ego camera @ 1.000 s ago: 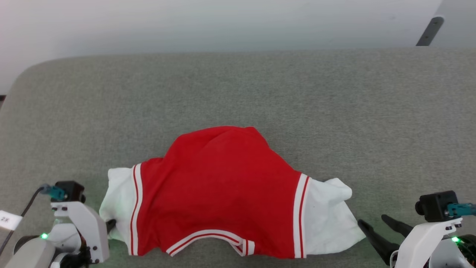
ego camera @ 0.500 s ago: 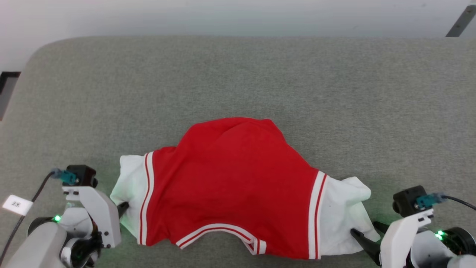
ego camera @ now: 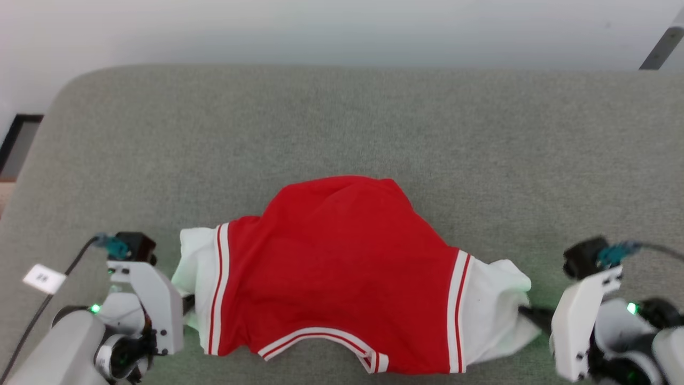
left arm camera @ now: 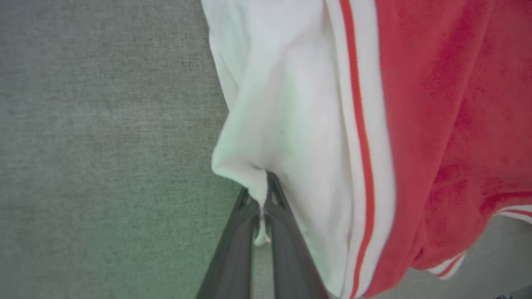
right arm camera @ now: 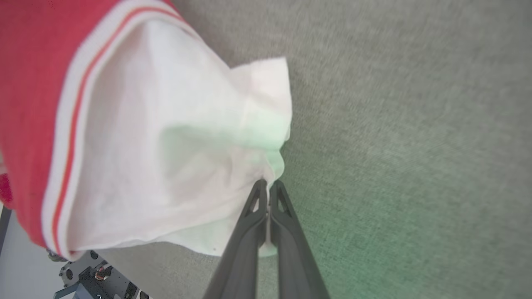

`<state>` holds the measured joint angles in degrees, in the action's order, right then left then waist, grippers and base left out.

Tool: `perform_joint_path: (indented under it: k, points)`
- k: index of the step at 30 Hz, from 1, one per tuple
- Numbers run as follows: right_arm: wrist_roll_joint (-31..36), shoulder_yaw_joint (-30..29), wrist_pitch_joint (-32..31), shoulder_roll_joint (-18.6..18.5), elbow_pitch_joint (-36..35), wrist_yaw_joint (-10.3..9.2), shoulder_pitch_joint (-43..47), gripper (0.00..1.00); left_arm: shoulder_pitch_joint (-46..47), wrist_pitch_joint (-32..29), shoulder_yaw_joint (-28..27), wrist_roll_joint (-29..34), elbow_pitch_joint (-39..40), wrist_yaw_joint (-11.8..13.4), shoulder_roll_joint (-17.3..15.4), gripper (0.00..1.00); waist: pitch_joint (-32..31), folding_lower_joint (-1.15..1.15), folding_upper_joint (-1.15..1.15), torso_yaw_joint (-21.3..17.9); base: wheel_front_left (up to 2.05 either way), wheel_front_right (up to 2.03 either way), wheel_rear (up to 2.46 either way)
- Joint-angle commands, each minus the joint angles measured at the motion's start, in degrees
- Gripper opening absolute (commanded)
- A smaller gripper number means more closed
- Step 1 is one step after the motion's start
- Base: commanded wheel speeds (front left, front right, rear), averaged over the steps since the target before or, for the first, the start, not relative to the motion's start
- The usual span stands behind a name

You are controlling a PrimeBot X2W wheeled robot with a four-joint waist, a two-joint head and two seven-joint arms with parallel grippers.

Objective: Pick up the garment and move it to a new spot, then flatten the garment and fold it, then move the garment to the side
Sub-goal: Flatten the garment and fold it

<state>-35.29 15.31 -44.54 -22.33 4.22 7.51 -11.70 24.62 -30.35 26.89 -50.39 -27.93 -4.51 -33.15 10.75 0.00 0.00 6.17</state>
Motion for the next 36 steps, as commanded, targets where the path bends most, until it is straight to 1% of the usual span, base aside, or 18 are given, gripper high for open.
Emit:
perform_joint_path:
  k: [1, 5, 9, 14, 17, 19, 23, 28, 31, 36]
  points:
    - [-1.17, 0.11, -0.49, -0.76, -0.67, -0.04, -1.54, 0.00, 0.69, -1.11, 0.43, -0.13, 0.94, 0.35, -0.21, 0.00, -1.65, 0.00, 0.00, -0.41, 0.00, 0.00, 0.00]
    - [-3.00, 0.06, -1.08, -2.33, -1.91, -0.04, -5.20, 0.00, 3.06, -4.76, 0.59, 0.16, 5.01, 1.06, -1.93, 0.00, -3.86, 0.00, 0.00, -0.66, 0.00, 0.00, 0.00]
    - [-4.95, 0.63, -1.00, -2.87, -2.17, -0.04, -9.99, 0.00, 6.21, -8.56, 0.60, 0.17, 9.43, 1.83, -3.32, 0.00, -6.13, 0.00, 0.00, -0.94, 0.00, 0.00, 0.00]
    - [-6.69, 2.26, 1.44, -3.48, -1.51, -0.04, -17.26, 0.00, 11.89, -12.38, 0.15, 0.16, 13.45, 2.35, -4.29, 0.00, -9.06, 0.00, 0.00, -0.90, 0.00, 0.00, 0.00]
    - [-9.20, 3.19, 3.55, -2.92, -0.12, -0.04, -22.21, 0.00, 16.68, -13.82, -0.07, 0.85, 14.01, 2.40, -4.04, 0.00, -10.84, 0.00, 0.00, -0.78, 0.00, 0.00, 0.00]
    - [-9.16, 3.92, 5.70, -3.47, 0.90, -0.04, -26.29, 0.00, 20.62, -14.08, -0.14, 1.89, 13.81, 1.95, -3.95, 0.00, -11.55, 0.00, 0.00, -0.75, 0.00, 0.00, 0.00]
    - [-9.22, 5.20, 11.30, -3.56, 4.93, -0.04, -34.03, 0.00, 28.62, -13.01, -0.10, 3.93, 11.99, 1.14, -2.49, 0.00, -12.68, 0.00, 0.00, -0.55, 0.00, 0.00, 0.00]
    - [-7.98, 4.15, 19.71, -1.31, 13.69, -0.04, -43.24, 0.00, 38.32, -9.83, -0.40, 6.69, 6.49, 0.49, -0.24, 0.00, -13.77, 0.00, 0.00, -0.62, 0.00, 0.00, 0.00]
    - [-6.10, 4.37, 23.78, -0.43, 18.94, -0.04, -48.39, 0.00, 42.86, -7.30, -0.81, 7.90, 2.80, 0.53, 0.98, 0.00, -14.13, 0.00, 0.00, -0.65, 0.00, 0.00, 0.00]
    - [-4.23, 4.05, 29.43, 0.87, 26.84, -0.04, -55.46, 0.00, 48.65, -3.50, -0.75, 9.43, -2.54, -0.23, 2.63, 0.00, -14.49, 0.00, 0.00, -0.48, 0.00, 0.00, 0.00]
